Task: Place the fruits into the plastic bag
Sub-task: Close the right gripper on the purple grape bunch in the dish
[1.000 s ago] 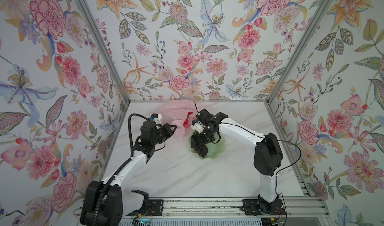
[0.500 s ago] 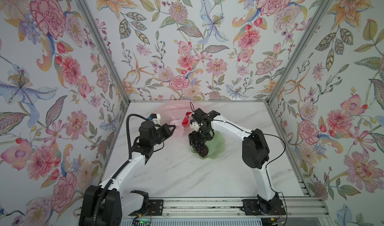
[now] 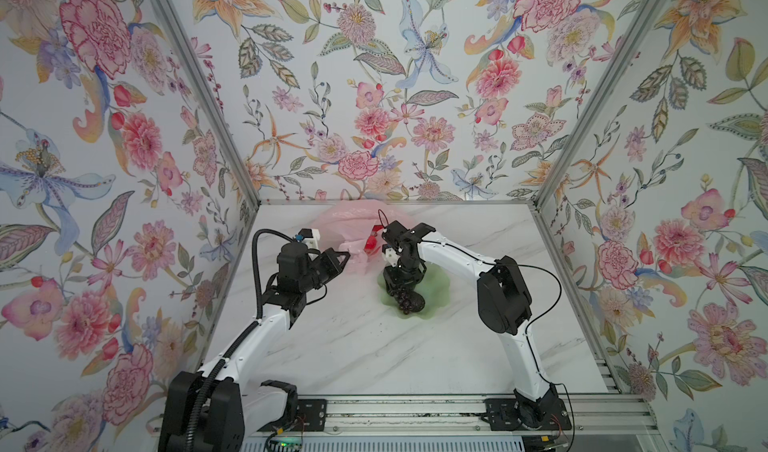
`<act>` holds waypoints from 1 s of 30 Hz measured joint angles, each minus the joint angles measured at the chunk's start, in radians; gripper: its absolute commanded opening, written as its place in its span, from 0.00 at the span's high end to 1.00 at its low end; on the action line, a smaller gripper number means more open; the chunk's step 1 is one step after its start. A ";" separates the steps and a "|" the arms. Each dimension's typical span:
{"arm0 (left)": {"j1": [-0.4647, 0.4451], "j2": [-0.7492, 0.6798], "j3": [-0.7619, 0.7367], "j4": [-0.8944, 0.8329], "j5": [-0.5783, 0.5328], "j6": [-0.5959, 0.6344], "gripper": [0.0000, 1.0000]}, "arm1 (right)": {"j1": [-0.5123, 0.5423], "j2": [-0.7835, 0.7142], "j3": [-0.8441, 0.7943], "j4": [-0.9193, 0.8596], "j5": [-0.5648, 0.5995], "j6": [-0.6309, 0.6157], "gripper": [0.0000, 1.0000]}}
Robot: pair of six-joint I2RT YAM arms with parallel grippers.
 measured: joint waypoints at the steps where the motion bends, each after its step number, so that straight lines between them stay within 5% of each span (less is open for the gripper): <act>1: 0.001 0.000 0.000 0.000 0.000 0.000 1.00 | 0.000 0.000 0.000 -0.001 0.000 0.002 0.57; 8: 0.002 -0.002 -0.011 0.004 0.000 0.000 1.00 | -0.032 -0.050 -0.092 0.067 -0.053 0.016 0.61; 18: 0.002 -0.034 -0.034 0.004 -0.001 -0.005 1.00 | -0.206 -0.211 -0.381 0.340 -0.333 0.128 0.63; 30: 0.002 -0.034 -0.034 0.008 -0.002 -0.011 1.00 | -0.268 -0.287 -0.571 0.622 -0.557 0.256 0.64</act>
